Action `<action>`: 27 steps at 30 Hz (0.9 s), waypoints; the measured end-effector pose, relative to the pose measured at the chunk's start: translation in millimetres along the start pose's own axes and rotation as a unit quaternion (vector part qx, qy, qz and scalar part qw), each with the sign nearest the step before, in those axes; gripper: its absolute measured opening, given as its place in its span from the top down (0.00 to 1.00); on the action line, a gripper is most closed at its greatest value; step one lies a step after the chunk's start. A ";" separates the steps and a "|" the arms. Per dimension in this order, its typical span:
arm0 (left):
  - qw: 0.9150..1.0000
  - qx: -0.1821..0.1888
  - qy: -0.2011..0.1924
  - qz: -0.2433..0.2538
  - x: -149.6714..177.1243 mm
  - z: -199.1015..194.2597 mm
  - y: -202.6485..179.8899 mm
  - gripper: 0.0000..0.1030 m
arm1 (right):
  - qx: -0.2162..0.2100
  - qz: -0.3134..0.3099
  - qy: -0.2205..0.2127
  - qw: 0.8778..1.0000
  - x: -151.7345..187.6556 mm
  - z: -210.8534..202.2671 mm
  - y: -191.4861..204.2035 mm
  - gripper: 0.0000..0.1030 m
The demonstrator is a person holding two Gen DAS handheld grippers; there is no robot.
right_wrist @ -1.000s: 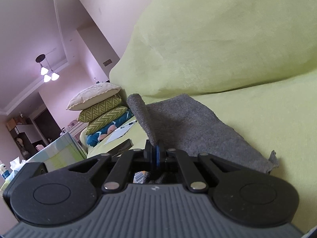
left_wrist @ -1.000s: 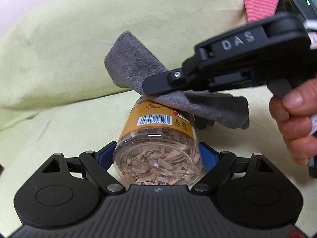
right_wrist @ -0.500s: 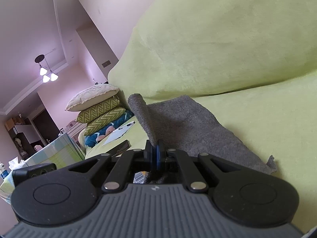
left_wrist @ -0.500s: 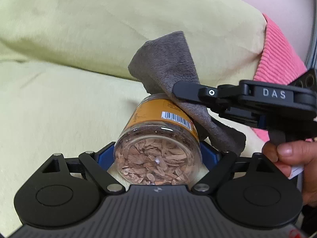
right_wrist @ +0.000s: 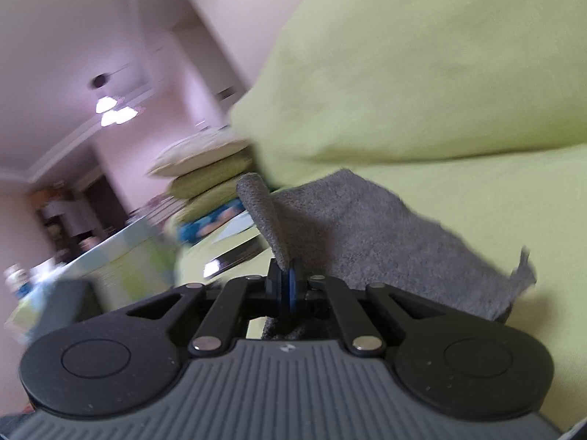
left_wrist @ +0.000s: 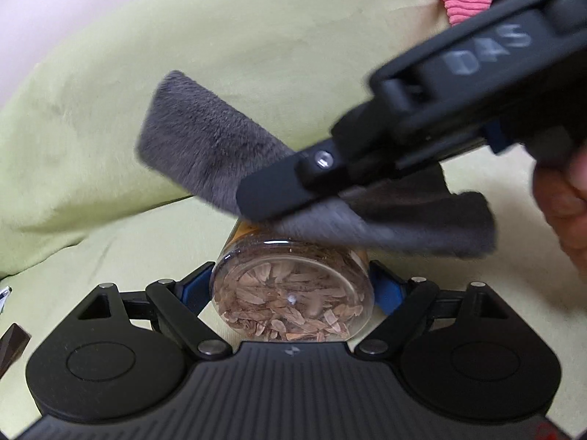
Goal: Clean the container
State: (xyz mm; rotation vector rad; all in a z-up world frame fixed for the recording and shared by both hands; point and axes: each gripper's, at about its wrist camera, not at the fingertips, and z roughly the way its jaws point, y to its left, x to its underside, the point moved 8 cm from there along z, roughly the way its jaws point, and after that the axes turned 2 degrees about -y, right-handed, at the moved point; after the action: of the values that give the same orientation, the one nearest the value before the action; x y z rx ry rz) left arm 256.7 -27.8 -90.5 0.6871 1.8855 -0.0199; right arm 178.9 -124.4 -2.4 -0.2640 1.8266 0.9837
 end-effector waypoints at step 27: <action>0.998 0.012 0.006 -0.054 4.7 -10.5 22.6 0.17 | 0.014 0.016 -0.007 1.000 0.7 -8.8 -6.5 0.97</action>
State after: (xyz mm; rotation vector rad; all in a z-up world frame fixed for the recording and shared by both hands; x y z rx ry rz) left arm 257.1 -3.4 -83.4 0.6034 1.9356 -0.1075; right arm 176.4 -134.7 -4.8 -0.2107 1.8363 0.9801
